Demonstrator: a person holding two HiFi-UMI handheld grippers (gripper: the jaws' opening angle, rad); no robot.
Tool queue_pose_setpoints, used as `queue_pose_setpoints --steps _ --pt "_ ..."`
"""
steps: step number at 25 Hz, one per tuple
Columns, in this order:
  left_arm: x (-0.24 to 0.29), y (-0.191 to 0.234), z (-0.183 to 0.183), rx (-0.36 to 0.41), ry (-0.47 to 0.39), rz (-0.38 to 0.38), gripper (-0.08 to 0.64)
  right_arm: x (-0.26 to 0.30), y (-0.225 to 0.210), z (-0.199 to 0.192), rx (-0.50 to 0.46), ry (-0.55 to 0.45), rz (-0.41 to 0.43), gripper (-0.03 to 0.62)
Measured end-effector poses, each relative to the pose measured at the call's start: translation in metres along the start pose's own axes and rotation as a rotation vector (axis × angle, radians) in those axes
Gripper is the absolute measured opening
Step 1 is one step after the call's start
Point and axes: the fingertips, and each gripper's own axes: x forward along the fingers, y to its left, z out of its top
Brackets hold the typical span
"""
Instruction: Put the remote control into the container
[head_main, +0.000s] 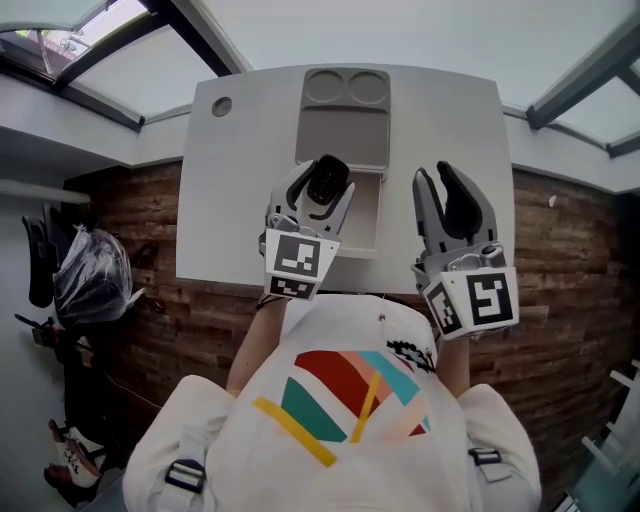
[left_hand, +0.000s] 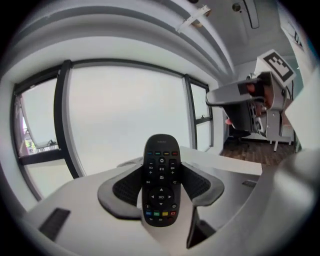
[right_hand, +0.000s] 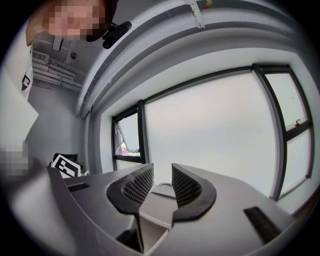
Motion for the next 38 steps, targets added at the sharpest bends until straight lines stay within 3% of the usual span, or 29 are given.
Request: queue_pose_setpoints --steps 4,10,17,19,22,31,35,38 --pt "0.03 -0.016 -0.05 0.013 0.149 -0.116 0.253 0.013 -0.001 -0.009 0.003 0.029 -0.014 0.094" --pt "0.053 -0.032 -0.092 -0.065 0.322 -0.241 0.253 0.029 -0.006 -0.017 0.005 0.06 -0.041 0.094" --pt "0.066 -0.042 -0.132 -0.06 0.52 -0.308 0.253 0.038 -0.008 -0.033 0.0 0.122 -0.051 0.094" --pt "0.068 -0.042 -0.136 -0.029 0.536 -0.31 0.254 0.039 -0.008 -0.037 0.004 0.133 -0.053 0.094" --pt "0.072 -0.041 -0.133 -0.009 0.51 -0.305 0.253 0.042 -0.007 -0.043 -0.001 0.148 -0.052 0.094" --pt "0.065 -0.031 -0.102 -0.094 0.42 -0.325 0.253 0.044 -0.009 -0.045 0.013 0.148 -0.065 0.094" --pt "0.054 -0.002 -0.043 -0.235 0.232 -0.294 0.238 0.045 -0.012 -0.042 0.019 0.136 -0.068 0.094" --pt "0.04 0.03 0.008 -0.275 0.043 -0.218 0.148 0.05 -0.008 -0.035 0.004 0.122 -0.055 0.094"
